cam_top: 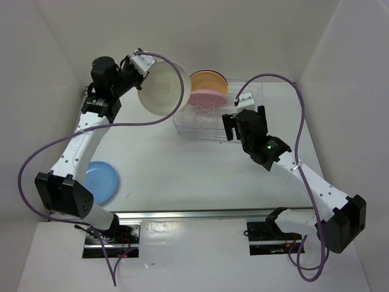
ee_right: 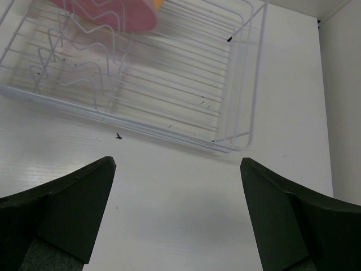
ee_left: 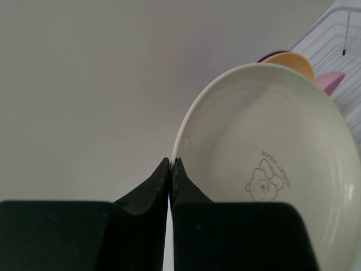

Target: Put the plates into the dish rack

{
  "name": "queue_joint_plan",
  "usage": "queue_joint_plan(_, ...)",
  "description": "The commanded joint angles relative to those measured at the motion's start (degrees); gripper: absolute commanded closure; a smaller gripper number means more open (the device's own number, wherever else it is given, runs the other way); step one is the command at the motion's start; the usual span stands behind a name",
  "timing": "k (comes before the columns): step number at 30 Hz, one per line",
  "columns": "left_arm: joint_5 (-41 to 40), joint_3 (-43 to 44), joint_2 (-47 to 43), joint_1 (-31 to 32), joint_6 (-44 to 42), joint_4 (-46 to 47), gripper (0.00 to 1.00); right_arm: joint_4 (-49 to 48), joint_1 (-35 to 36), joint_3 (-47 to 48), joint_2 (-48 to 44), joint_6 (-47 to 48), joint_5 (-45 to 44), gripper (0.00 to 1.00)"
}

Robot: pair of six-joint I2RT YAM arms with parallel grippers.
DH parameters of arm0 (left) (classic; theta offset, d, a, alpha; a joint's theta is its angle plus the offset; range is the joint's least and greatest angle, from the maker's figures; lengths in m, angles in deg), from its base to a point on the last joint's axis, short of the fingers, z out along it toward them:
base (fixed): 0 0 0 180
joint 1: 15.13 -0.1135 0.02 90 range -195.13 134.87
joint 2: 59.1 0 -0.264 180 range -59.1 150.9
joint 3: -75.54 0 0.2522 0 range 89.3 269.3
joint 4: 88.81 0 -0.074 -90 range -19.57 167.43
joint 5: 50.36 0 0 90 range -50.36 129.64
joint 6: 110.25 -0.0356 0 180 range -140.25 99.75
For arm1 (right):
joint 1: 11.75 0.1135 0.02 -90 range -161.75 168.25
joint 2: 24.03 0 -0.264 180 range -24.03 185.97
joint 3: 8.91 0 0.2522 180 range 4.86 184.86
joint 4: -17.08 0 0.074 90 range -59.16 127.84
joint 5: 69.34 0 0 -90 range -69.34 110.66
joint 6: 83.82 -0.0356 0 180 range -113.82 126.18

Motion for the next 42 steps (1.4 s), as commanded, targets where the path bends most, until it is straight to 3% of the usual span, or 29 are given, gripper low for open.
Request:
queue_joint_plan(1,5.6,-1.4,1.0,-0.2,-1.1,9.2,1.0,-1.3,-0.3,0.6,-0.2,0.0,-1.9,0.0)
queue_joint_plan(6,-1.1,-14.6,1.9,6.2,-7.1,40.5,1.0,-0.8,-0.3,0.6,-0.2,-0.5,-1.9,0.0)
queue_joint_plan(11,-2.6,-17.5,8.4,11.1,-14.9,56.6,1.0,-0.2,-0.3,0.6,0.4,-1.0,-2.5,0.0)
queue_joint_plan(16,-1.4,-11.0,14.4,12.9,-16.7,57.9,1.0,1.0,-0.3,-0.6,0.4,-1.5,-3.5,0.0)
queue_joint_plan(25,6.0,4.1,24.5,13.4,-23.2,49.8,1.0,2.7,-0.9,-1.1,0.9,-2.2,-4.1,0.0)
queue_joint_plan(35,11.1,3.5,25.7,15.2,-38.1,46.4,1.0,6.9,-1.4,-0.6,0.9,-2.8,-7.1,0.0)
queue_joint_plan(42,10.5,4.7,27.5,15.8,-39.8,49.6,1.0,7.1,-1.4,-3.1,1.5,-3.8,-5.4,0.0)
